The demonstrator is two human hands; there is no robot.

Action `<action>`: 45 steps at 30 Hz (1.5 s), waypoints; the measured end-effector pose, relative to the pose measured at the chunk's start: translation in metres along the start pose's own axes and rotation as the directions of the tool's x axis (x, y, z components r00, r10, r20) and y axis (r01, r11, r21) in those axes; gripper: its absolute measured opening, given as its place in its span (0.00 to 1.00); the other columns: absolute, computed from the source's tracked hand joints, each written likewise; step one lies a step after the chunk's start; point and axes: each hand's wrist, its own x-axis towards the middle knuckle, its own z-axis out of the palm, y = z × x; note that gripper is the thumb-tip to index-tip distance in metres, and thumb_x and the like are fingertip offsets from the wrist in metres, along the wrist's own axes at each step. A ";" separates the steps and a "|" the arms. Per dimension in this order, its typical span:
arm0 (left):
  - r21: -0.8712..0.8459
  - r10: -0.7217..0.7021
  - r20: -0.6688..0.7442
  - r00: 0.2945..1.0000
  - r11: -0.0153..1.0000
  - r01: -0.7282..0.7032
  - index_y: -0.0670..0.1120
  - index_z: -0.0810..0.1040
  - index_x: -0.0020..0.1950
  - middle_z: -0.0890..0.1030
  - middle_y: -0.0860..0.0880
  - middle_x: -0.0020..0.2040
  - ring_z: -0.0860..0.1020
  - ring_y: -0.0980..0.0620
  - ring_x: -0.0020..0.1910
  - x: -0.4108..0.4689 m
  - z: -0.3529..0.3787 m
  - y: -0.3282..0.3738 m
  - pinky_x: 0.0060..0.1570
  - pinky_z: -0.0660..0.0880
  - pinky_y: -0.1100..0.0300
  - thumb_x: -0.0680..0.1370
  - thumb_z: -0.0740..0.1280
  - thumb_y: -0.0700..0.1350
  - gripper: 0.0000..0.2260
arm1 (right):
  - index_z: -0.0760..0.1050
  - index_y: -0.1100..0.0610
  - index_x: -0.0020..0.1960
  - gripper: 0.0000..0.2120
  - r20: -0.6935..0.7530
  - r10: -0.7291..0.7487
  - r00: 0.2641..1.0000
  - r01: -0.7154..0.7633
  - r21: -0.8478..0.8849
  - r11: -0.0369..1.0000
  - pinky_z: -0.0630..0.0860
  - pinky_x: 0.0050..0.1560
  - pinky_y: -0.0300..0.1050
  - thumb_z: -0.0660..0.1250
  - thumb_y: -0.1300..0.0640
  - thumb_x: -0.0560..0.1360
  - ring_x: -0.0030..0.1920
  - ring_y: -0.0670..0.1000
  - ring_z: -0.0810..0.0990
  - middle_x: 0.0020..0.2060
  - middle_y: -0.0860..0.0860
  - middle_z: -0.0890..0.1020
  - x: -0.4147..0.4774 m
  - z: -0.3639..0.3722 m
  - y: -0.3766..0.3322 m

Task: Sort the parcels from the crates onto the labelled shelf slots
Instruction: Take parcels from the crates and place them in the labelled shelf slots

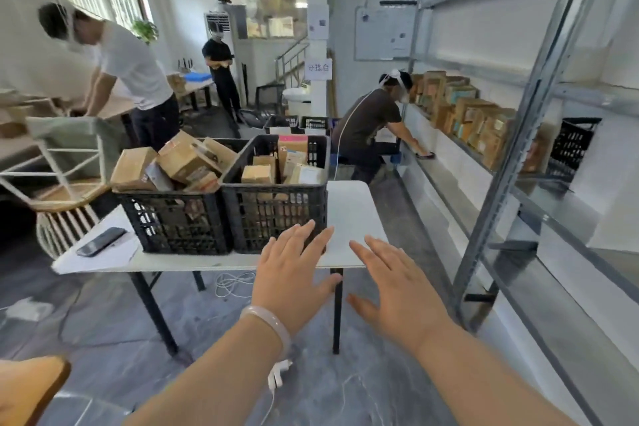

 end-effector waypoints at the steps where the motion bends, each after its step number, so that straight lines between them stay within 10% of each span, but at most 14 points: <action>1: 0.015 -0.015 -0.002 1.000 1.000 0.015 0.60 0.55 0.79 0.57 0.54 0.80 0.54 0.52 0.79 0.008 0.002 -0.014 0.77 0.51 0.48 0.78 0.60 0.65 0.32 | 0.47 0.41 0.77 0.35 0.001 -0.017 1.000 0.017 0.013 1.000 0.38 0.74 0.40 0.57 0.35 0.76 0.77 0.44 0.47 0.78 0.45 0.52 0.017 0.008 -0.001; 28: -0.068 -0.174 0.123 0.977 0.981 0.183 0.61 0.55 0.78 0.58 0.55 0.79 0.57 0.52 0.78 0.321 0.146 -0.247 0.76 0.59 0.49 0.78 0.63 0.62 0.31 | 0.55 0.42 0.76 0.33 0.109 -0.057 0.992 0.034 0.204 0.978 0.58 0.71 0.40 0.64 0.42 0.76 0.74 0.44 0.59 0.75 0.42 0.62 0.414 0.150 0.107; 45: -0.274 -0.286 0.425 0.859 0.863 0.423 0.52 0.46 0.81 0.59 0.52 0.79 0.55 0.50 0.78 0.500 0.265 -0.387 0.75 0.59 0.50 0.78 0.67 0.58 0.40 | 0.48 0.48 0.79 0.38 0.286 0.466 0.837 -0.528 0.203 0.825 0.64 0.68 0.47 0.63 0.42 0.76 0.74 0.49 0.61 0.76 0.46 0.60 0.620 0.255 0.166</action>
